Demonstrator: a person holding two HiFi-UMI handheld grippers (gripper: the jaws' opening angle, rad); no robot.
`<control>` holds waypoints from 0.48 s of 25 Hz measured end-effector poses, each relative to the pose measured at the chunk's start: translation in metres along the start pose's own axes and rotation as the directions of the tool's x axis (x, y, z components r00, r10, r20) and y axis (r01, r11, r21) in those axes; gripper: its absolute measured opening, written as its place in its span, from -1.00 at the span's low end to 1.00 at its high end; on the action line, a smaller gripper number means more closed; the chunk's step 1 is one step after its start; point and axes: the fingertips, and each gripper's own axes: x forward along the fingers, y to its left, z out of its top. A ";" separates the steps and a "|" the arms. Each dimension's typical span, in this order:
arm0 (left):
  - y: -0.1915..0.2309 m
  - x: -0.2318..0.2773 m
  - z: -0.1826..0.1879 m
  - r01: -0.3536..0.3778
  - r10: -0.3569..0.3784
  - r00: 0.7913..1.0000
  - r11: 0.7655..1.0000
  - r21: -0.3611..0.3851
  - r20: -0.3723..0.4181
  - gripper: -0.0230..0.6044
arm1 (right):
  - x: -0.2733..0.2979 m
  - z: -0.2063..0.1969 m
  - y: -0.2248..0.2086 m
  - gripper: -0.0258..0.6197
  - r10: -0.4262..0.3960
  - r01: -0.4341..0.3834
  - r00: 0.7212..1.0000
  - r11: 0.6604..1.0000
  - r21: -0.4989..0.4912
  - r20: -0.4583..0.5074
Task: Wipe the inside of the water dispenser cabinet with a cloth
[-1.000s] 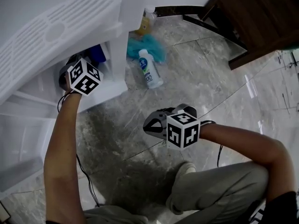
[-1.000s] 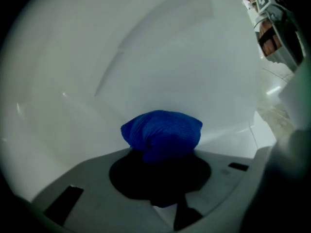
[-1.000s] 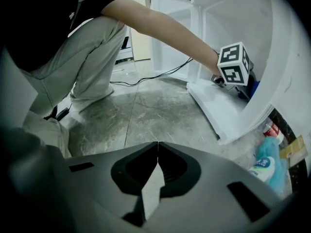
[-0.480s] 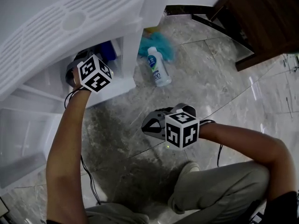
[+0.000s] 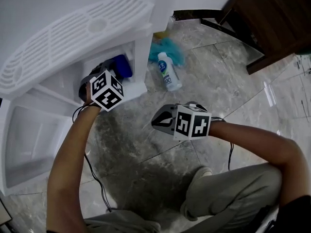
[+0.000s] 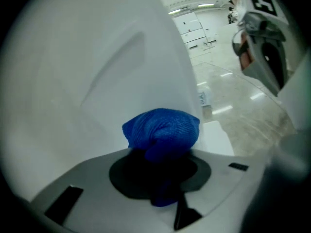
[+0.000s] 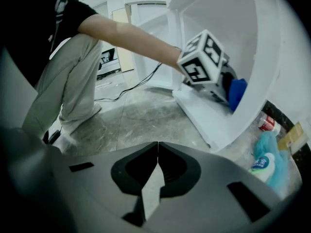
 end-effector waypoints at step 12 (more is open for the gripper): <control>-0.070 -0.141 -0.024 0.216 -0.213 0.976 0.972 -0.095 0.039 -0.62 | -0.051 0.132 -0.058 -0.73 -0.181 -0.003 0.878 0.923 0.384 0.442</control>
